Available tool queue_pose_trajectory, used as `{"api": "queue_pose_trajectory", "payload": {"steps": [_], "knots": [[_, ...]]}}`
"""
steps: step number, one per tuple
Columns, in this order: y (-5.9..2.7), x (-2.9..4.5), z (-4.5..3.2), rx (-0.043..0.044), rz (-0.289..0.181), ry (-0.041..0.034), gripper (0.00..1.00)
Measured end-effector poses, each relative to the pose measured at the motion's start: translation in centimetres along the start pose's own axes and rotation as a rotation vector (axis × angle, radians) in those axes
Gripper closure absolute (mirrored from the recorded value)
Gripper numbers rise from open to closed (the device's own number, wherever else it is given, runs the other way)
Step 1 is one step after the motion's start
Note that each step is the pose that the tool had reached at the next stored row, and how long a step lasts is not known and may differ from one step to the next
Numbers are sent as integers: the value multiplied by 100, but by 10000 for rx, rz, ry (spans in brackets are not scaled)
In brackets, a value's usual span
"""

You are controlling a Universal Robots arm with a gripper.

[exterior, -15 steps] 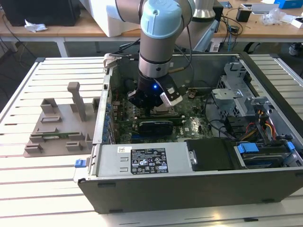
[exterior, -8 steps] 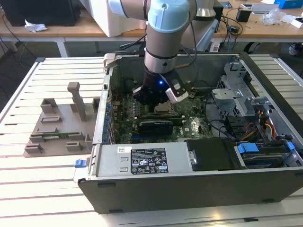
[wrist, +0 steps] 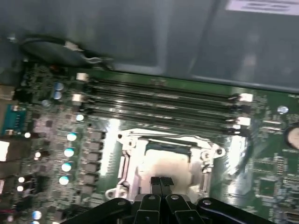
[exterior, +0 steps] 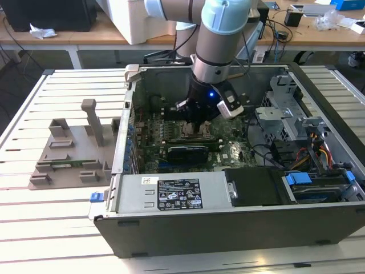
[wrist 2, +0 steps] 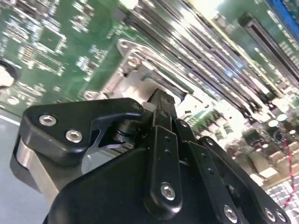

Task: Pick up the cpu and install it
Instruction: 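Install the second cpu locking lever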

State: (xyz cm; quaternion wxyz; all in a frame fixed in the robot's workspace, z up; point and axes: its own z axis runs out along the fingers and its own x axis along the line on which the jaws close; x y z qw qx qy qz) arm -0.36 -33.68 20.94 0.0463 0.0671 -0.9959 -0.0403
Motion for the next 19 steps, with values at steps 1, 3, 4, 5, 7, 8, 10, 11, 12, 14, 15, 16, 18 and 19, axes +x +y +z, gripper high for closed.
{"api": "queue_pose_trajectory", "payload": {"steps": [1, 3, 4, 5, 7, 8, 10, 11, 12, 14, 15, 16, 18, 19], "knots": [[22, -17, 1, 84, 10, 12, 89], [61, -28, -5, 337, 34, 45, 89], [66, -28, -17, 399, 41, 54, 89], [76, -25, -55, 481, 48, 65, 89], [87, -19, -148, 497, 47, 66, 89], [94, -12, -219, 497, 49, 66, 89], [101, -4, -304, 497, 50, 66, 89], [106, 1, -364, 497, 50, 65, 89], [109, 3, -393, 497, 50, 66, 89], [109, 3, -394, 497, 49, 66, 89], [109, 3, -394, 497, 49, 66, 89], [109, 3, -394, 497, 49, 66, 89], [109, 3, -394, 497, 49, 66, 89], [109, 3, -394, 496, 50, 66, 89]]}}
